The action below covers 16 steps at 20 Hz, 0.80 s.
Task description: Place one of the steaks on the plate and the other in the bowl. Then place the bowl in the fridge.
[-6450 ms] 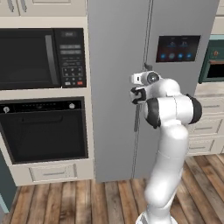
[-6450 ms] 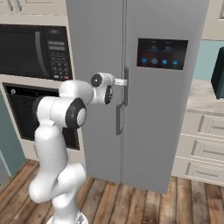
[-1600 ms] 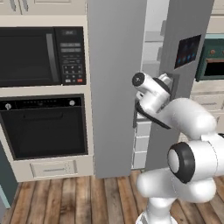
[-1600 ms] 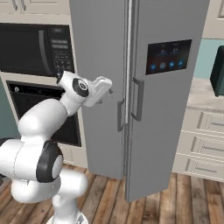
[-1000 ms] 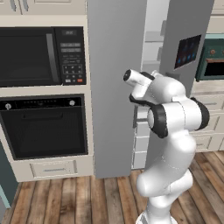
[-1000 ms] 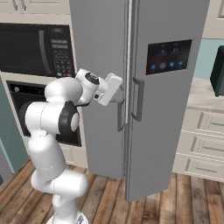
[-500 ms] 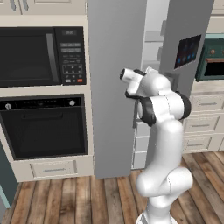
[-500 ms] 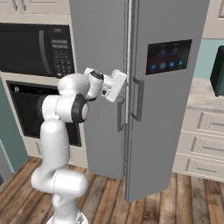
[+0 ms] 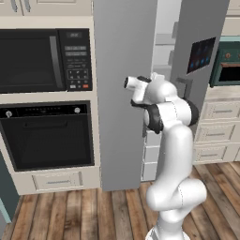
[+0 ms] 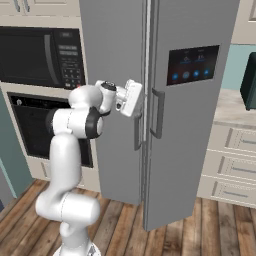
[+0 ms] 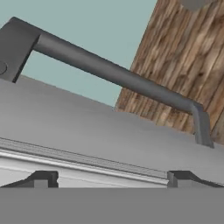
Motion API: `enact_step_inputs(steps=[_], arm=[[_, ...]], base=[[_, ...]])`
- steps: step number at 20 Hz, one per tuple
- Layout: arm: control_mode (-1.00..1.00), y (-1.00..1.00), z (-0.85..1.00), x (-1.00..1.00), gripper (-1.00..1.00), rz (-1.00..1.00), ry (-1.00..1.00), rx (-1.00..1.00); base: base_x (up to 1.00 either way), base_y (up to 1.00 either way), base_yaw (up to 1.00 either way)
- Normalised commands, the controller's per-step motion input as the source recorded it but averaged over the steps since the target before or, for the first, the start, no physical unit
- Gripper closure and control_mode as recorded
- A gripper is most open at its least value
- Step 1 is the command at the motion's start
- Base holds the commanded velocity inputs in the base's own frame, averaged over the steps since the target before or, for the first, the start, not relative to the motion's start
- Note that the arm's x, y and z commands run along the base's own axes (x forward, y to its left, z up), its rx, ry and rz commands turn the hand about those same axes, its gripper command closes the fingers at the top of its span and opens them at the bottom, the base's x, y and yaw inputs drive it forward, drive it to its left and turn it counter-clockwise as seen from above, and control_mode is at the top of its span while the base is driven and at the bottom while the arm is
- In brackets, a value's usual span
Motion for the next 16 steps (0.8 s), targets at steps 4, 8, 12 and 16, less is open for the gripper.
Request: enact_step_inputs(steps=[4, 8, 12, 16], arm=[[-1.0, -0.56, 0.0, 0.53, -1.0, 0.0, 0.17, 0.0], [-1.0, -0.77, -0.06, 0.03, -1.0, 0.0, 0.16, 0.0], [-1.0, -1.0, -0.26, -0.83, -1.0, -0.12, 0.08, 0.0], [-1.0, -1.0, -0.28, -1.0, -1.0, -0.15, 0.0, 0.04]], base=[[0.0, 0.0, 0.0], [0.0, 0.0, 0.0], [0.0, 0.0, 0.0], [0.0, 0.0, 0.0]])
